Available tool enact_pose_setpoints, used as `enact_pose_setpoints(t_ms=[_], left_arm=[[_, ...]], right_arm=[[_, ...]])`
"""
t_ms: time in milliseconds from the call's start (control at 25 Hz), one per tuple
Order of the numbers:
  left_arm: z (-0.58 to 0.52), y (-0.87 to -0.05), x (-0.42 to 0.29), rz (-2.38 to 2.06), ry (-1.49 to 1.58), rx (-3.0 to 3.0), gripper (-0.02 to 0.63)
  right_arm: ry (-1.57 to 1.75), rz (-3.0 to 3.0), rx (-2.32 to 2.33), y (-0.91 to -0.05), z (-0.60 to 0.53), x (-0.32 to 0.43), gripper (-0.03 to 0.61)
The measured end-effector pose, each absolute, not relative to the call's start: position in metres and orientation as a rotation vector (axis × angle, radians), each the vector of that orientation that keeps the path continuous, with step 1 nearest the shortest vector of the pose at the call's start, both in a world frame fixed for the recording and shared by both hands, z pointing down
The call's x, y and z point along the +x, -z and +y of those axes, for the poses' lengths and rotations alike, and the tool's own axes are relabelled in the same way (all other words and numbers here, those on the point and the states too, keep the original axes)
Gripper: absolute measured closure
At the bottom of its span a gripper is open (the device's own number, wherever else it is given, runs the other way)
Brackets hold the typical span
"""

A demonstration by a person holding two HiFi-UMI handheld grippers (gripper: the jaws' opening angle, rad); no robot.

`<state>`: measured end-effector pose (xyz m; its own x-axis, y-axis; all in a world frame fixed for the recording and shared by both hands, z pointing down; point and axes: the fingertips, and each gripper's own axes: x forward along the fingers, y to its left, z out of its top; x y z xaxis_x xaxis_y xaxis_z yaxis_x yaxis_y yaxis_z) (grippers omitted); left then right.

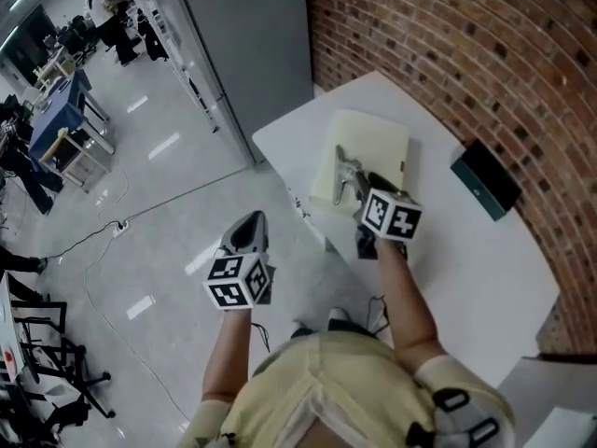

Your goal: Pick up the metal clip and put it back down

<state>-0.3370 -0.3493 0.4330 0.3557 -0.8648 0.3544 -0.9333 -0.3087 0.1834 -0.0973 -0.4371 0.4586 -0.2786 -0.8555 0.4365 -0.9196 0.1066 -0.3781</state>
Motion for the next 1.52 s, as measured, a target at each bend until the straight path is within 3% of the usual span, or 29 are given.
enact_pose_setpoints(t_ms=[440, 1520], left_arm=[[-0.348, -0.429, -0.348, -1.547, -0.214, 2.288, 0.606], [-0.331, -0.433, -0.359, -1.492, -0.173, 2.293, 0.606]], right_arm=[[-0.787, -2.255, 1.861, -0.442, -0.414, -0.1, 0.556], [-0.714, -2.361, 1.802, -0.417, -0.362, -0.127, 0.575]])
